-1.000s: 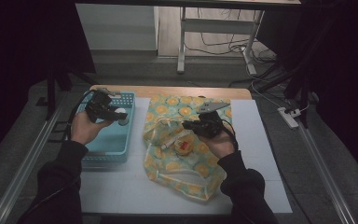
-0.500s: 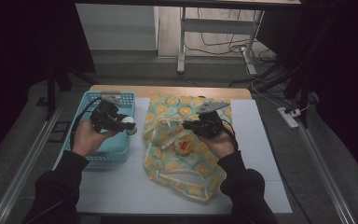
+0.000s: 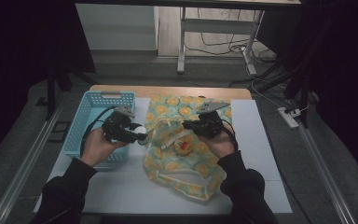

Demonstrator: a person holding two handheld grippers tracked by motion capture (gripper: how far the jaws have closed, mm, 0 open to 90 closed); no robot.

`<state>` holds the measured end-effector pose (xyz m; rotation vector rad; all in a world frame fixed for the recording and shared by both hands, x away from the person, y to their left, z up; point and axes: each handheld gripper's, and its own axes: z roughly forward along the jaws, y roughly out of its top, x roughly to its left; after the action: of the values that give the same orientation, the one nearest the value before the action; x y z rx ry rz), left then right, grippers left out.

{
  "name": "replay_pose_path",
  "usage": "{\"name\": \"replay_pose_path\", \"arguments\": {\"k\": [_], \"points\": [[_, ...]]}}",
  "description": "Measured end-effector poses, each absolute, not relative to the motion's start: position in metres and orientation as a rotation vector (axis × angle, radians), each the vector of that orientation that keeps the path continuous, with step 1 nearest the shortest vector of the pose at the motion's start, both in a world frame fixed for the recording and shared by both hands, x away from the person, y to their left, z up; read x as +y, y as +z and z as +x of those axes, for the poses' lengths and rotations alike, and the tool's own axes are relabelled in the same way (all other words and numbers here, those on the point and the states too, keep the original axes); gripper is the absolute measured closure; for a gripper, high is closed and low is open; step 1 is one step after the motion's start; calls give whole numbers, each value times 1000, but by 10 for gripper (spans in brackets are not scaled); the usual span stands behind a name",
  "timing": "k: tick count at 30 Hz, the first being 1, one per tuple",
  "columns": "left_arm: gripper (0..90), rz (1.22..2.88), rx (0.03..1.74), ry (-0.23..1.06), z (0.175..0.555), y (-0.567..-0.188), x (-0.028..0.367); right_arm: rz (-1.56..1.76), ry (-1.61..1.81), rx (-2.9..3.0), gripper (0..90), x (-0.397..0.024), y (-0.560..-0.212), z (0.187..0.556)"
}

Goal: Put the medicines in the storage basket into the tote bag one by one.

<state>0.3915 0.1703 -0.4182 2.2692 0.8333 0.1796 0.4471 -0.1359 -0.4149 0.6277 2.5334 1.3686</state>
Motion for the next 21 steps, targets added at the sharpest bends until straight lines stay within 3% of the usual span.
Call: {"name": "replay_pose_path", "arguments": {"k": [21], "points": [[505, 2331, 712, 185, 408, -439, 103, 654, 1378, 2513, 900, -139, -419, 452]]}}
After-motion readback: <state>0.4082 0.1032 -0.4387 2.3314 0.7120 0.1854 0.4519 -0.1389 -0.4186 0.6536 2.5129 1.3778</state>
